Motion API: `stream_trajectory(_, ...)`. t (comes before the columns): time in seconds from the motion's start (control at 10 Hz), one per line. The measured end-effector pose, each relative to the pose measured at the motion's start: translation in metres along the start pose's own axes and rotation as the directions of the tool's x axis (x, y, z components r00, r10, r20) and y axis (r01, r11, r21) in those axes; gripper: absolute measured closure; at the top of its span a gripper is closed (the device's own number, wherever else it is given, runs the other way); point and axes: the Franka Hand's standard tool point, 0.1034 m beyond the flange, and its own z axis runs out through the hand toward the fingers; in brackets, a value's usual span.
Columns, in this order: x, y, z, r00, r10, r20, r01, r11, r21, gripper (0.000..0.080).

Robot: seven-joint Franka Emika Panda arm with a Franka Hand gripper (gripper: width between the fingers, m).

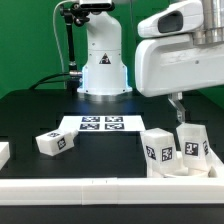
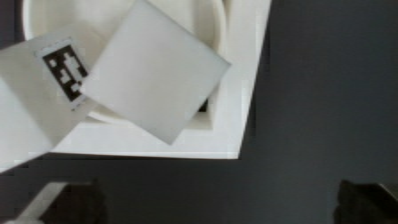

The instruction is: Assemble stool

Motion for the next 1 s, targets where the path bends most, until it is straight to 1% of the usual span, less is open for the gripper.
stream_trajectory(0.2, 0.000, 0.005, 0.000, 0.991, -0.132, 0.005, 0.132, 0.991, -0.016, 0.0151)
stream_trajectory(0.3, 0.000, 0.007, 0.000, 0.986, -0.169, 0.007, 0.169, 0.985, -0.019, 0.0151)
stream_trajectory(0.4, 0.000, 0.010, 0.000, 0.967, -0.255, 0.012, 0.255, 0.967, -0.029, 0.0151)
stream_trajectory(0.5, -0.002, 0.010, 0.003, 0.939, -0.344, 0.012, 0.344, 0.938, -0.033, 0.0151)
stream_trajectory(0.7, -0.007, 0.009, 0.010, 0.842, -0.540, 0.028, 0.540, 0.841, -0.029, 0.0151)
stream_trajectory(0.8, -0.010, 0.008, 0.014, 0.790, -0.612, 0.037, 0.613, 0.790, -0.022, 0.0151)
stream_trajectory(1.0, -0.015, 0.008, 0.023, 0.779, -0.625, 0.045, 0.626, 0.780, -0.008, 0.0151)
